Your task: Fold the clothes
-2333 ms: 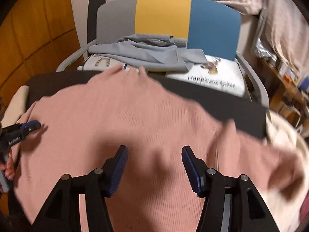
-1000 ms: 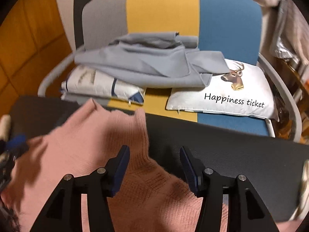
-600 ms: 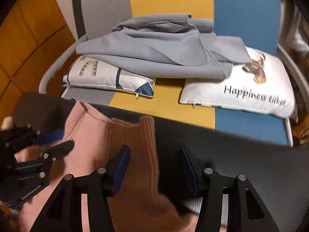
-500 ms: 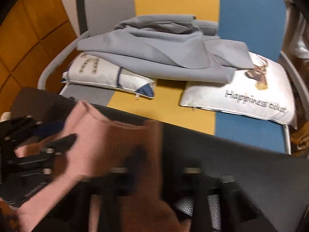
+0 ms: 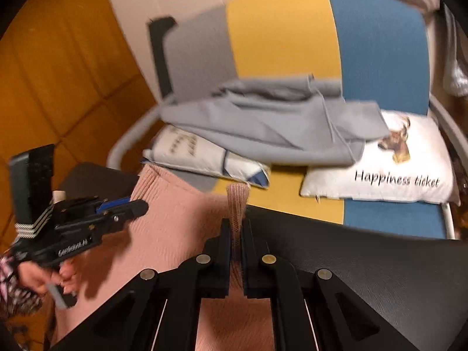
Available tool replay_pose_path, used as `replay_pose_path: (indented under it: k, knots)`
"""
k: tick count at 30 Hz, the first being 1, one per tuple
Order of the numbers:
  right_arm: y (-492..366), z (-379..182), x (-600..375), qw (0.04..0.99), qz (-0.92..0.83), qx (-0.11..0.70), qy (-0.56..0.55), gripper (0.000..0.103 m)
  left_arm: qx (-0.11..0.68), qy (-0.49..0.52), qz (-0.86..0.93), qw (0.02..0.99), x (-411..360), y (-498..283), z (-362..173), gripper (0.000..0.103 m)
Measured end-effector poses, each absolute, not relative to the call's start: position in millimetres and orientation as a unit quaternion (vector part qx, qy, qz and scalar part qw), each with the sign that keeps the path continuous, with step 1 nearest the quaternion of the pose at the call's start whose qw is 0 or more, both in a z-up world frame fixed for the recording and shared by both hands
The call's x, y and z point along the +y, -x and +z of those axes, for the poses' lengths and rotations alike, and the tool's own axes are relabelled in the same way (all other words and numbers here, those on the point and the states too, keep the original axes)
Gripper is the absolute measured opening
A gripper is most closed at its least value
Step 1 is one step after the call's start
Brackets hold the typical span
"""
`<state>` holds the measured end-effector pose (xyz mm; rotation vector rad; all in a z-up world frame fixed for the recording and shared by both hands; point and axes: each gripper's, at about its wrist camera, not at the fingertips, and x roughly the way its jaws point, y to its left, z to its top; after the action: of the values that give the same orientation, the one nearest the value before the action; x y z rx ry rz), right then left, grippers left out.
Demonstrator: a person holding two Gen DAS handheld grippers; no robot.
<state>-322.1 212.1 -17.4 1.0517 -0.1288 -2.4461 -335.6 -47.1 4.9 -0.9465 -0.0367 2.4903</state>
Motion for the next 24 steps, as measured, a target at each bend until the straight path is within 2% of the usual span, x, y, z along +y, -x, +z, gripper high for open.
replay_pose_path:
  k: [4, 11, 14, 15, 17, 18, 19, 20, 22, 24]
  knots:
    - [272.8, -22.8, 214.2, 0.263, -0.891, -0.022, -0.368, 0.006, 0.008, 0.324, 0.907, 0.270, -50.9, 286.6, -1.2, 0.010]
    - [214.4, -75.7, 206.3, 0.252, -0.869, 0.021, -0.426, 0.008, 0.020, 0.394, 0.881, 0.259, -55.0, 234.8, -53.5, 0.010]
    - [193.9, -93.8, 210.4, 0.240, -0.853, 0.020, -0.463, 0.025, 0.030, 0.426, 0.862, 0.271, -60.0, 217.8, -60.5, 0.010]
    - [187.8, -95.9, 212.9, 0.240, -0.848, 0.014, -0.472, 0.026, 0.014, 0.433, 0.859, 0.273, -66.1, 212.6, -59.4, 0.010]
    - [176.5, -92.8, 223.7, 0.236, -0.846, -0.024, -0.477, 0.032, -0.018, 0.447, 0.851, 0.277, -78.4, 202.1, -57.4, 0.010]
    - [174.7, -90.4, 232.7, 0.235, -0.843, -0.070, -0.478, 0.046, -0.051, 0.454, 0.846, 0.275, -85.5, 202.0, -56.6, 0.013]
    - [176.6, -90.3, 240.8, 0.238, -0.837, -0.126, -0.477, 0.055, -0.104, 0.464, 0.838, 0.267, -95.2, 205.2, -57.6, 0.019]
    - [180.4, -91.8, 247.2, 0.243, -0.827, -0.181, -0.474, 0.067, -0.147, 0.472, 0.830, 0.257, -101.5, 209.9, -60.8, 0.020]
    - [189.6, -96.4, 255.4, 0.244, -0.804, -0.268, -0.471, 0.067, -0.240, 0.485, 0.808, 0.235, -113.2, 221.3, -70.1, 0.021]
    - [203.4, -106.2, 252.0, 0.226, -0.789, -0.307, -0.482, 0.063, -0.281, 0.493, 0.795, 0.216, -112.4, 232.4, -77.5, 0.021]
